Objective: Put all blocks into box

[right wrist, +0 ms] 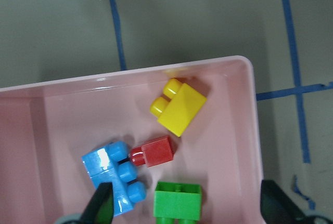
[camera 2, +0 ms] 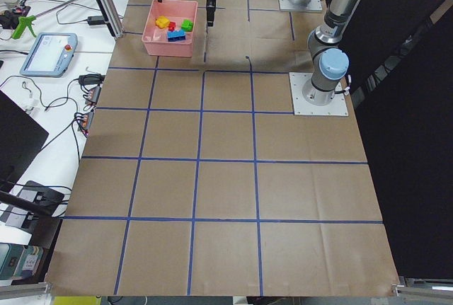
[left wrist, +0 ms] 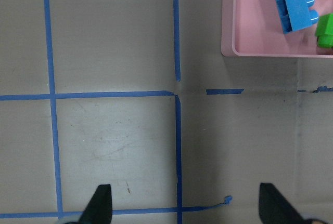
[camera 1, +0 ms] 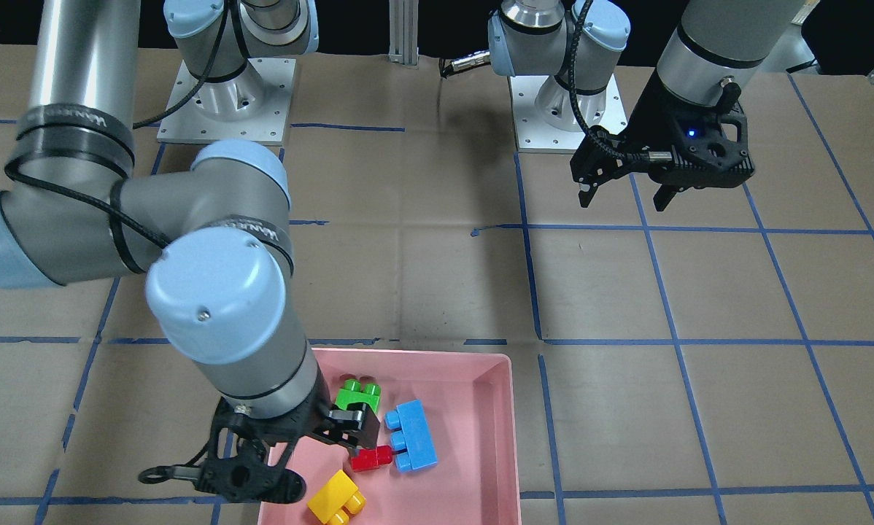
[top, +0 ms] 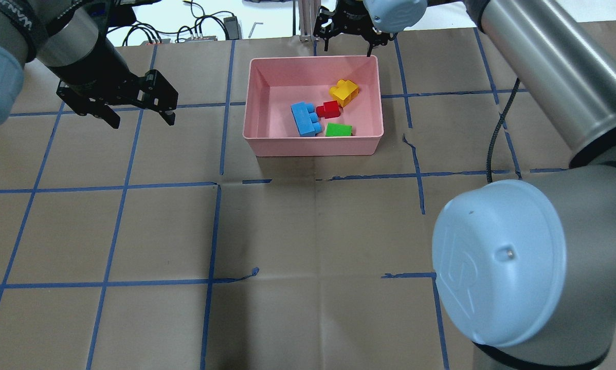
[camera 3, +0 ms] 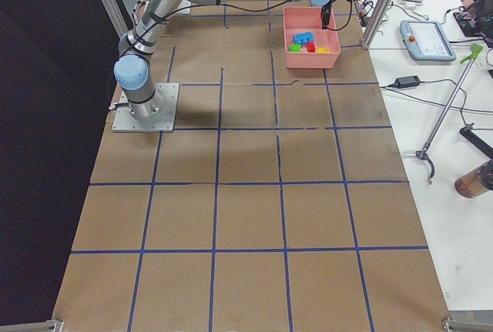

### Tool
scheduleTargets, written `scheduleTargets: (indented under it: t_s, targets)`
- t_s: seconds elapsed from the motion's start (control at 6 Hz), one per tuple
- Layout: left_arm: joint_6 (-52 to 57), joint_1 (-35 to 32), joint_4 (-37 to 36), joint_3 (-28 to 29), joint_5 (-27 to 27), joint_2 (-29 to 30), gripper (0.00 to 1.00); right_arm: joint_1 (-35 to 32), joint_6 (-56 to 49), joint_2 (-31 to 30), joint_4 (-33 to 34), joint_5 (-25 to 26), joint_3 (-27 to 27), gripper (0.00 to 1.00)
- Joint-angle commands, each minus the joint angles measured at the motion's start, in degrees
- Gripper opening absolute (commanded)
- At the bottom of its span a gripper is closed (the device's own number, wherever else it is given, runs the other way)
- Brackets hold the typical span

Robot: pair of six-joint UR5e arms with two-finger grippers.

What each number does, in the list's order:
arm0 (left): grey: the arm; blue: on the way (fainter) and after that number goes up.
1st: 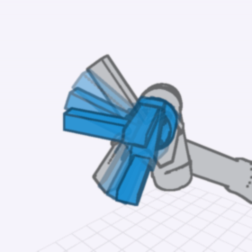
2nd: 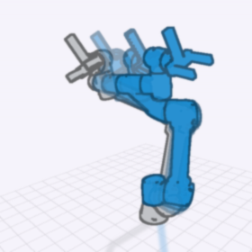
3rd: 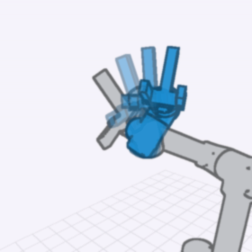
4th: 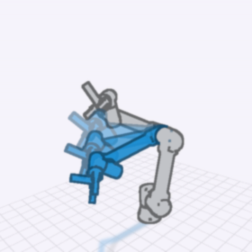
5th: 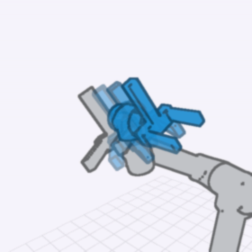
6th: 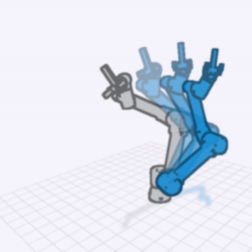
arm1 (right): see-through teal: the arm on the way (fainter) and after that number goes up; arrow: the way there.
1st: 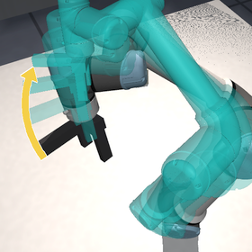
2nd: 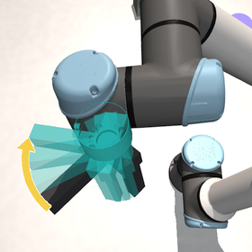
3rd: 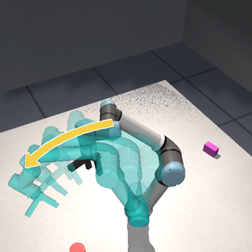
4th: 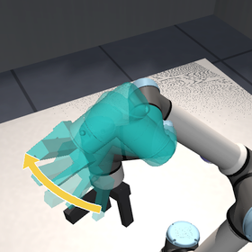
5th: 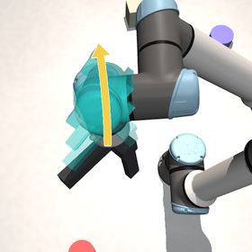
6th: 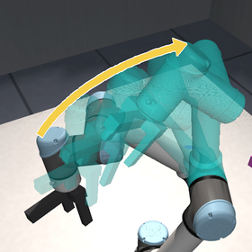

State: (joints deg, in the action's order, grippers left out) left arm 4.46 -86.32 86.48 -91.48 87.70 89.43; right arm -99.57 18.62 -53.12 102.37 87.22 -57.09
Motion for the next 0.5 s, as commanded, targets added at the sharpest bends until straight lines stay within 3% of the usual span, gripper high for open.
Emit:
scheduleTargets:
  t_s: [0.0, 0.33]
  targets:
    - [0.02, 0.01, 0.00, -0.01, 0.01, 0.05, 0.99, 5.15, -9.07, -9.58, -4.01, 0.23, -8.85, 1.00]
    - [0.02, 0.01, 0.09, -0.01, 0.01, 0.13, 0.99, 11.56, -15.88, -23.72, -5.07, 0.32, -24.40, 1.00]
